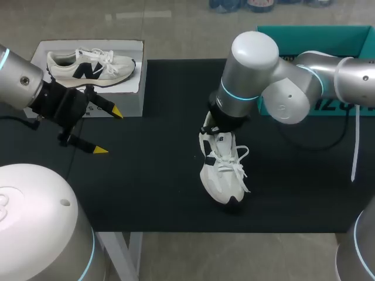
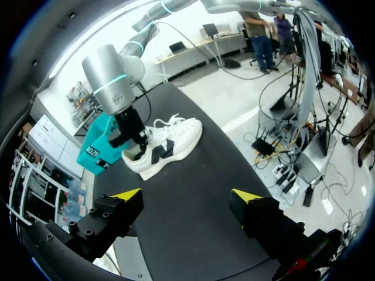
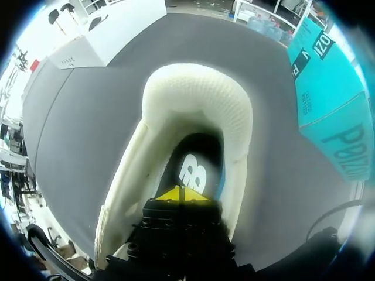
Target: Take the shoe out of the shoebox, open the shoe tongue, remove and reinsert the insole, then place the shoe into the shoebox
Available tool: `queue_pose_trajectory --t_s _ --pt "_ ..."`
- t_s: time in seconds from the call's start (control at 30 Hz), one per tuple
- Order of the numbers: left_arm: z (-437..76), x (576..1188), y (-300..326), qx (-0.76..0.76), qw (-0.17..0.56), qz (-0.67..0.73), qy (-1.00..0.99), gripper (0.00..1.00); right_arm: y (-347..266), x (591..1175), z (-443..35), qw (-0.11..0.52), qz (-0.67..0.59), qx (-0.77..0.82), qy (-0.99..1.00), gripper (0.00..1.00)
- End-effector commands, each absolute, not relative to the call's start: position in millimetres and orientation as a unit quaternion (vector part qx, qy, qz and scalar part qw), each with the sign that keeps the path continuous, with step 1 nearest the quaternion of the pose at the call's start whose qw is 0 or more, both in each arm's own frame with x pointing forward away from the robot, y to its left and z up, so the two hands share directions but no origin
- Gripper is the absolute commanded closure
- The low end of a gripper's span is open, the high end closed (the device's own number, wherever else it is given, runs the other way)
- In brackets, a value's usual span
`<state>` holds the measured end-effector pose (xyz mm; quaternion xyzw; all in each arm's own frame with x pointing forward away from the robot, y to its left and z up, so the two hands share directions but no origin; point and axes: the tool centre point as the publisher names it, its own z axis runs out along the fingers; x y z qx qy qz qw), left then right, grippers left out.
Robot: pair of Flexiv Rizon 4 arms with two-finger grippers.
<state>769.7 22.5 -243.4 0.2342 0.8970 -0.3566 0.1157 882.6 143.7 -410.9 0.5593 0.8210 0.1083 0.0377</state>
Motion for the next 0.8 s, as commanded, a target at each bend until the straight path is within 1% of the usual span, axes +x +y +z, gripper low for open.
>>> queue_pose_trajectory --t_s 0.03,0.13,0.3,0.53,0.67,0.8 --pt "-243 770 23 0.235 0.115 -0.355 0.898 0.00 134 878 -392 0.052 0.115 0.559 0.820 1.00" --pt "-243 770 23 0.235 0.115 -0.355 0.898 0.00 134 881 -377 0.062 0.121 0.556 0.820 1.00" --pt "-243 770 23 0.235 0.115 -0.355 0.898 0.00 136 885 -366 0.069 0.126 0.554 0.820 1.00" --pt "-243 770 23 0.235 0.115 -0.355 0.898 0.00 142 891 -375 0.067 0.118 0.551 0.823 1.00" --pt "-243 770 23 0.235 0.115 -0.355 0.898 0.00 148 893 -386 0.051 0.101 0.556 0.824 1.00" --pt "-243 770 23 0.235 0.115 -0.355 0.898 0.00 149 889 -380 0.034 0.092 0.570 0.816 1.00"
